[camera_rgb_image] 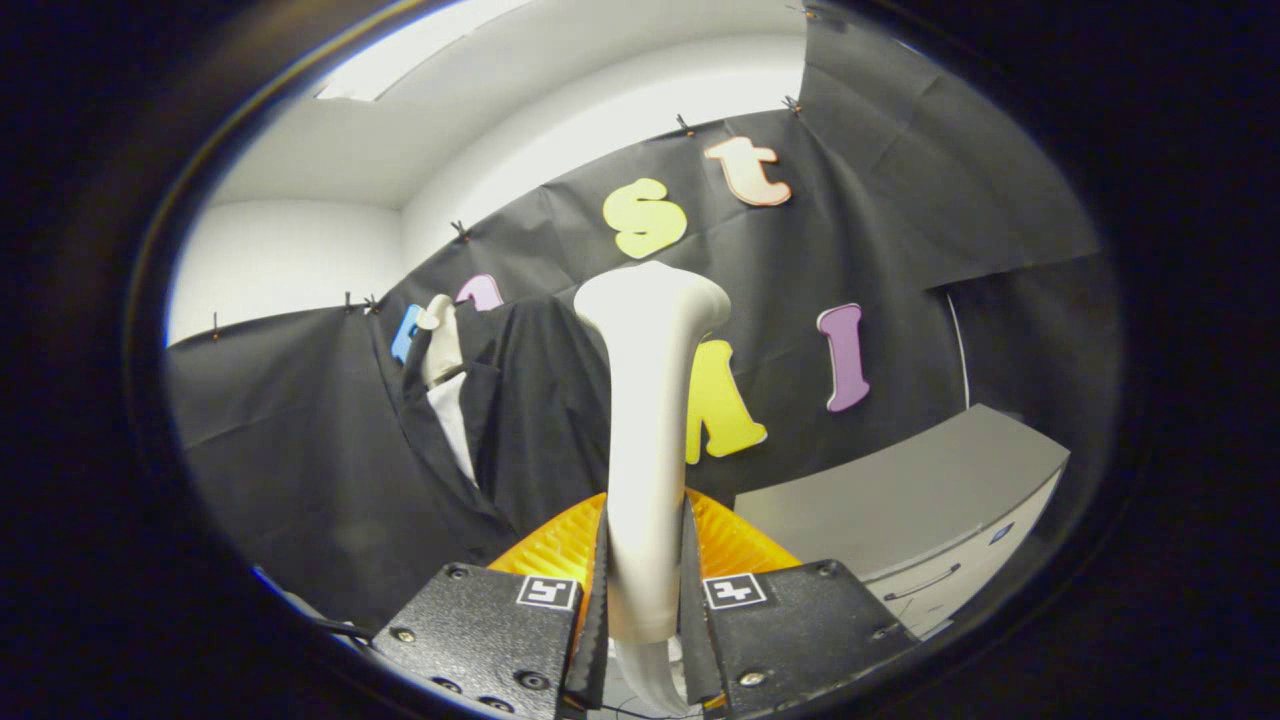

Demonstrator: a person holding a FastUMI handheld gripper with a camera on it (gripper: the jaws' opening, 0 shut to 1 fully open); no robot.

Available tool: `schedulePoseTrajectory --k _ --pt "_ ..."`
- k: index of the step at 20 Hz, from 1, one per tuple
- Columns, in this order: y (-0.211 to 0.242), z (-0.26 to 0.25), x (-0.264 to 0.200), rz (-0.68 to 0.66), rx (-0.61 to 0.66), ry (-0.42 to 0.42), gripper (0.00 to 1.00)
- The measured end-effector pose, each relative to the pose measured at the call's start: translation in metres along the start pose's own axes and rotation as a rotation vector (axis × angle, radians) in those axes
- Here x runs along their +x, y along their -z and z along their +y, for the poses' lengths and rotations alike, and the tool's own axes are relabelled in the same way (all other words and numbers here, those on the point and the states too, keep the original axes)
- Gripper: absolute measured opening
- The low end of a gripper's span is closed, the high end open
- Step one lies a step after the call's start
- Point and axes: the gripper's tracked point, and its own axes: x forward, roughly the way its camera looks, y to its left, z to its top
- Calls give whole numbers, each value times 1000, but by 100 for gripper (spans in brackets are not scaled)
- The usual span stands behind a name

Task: Iron the clothes twice with a garment steamer, once on the left side and once on the right side.

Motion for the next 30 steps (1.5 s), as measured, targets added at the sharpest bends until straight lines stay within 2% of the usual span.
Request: schedulePoseTrajectory --k 7,12,19,30 --pt "6 92 32 -19 -54 -63 33" --pt "17 130 65 2 -98 -68 33" --pt "37 152 95 48 -149 -53 33" --pt "76 143 99 105 -176 -8 33"
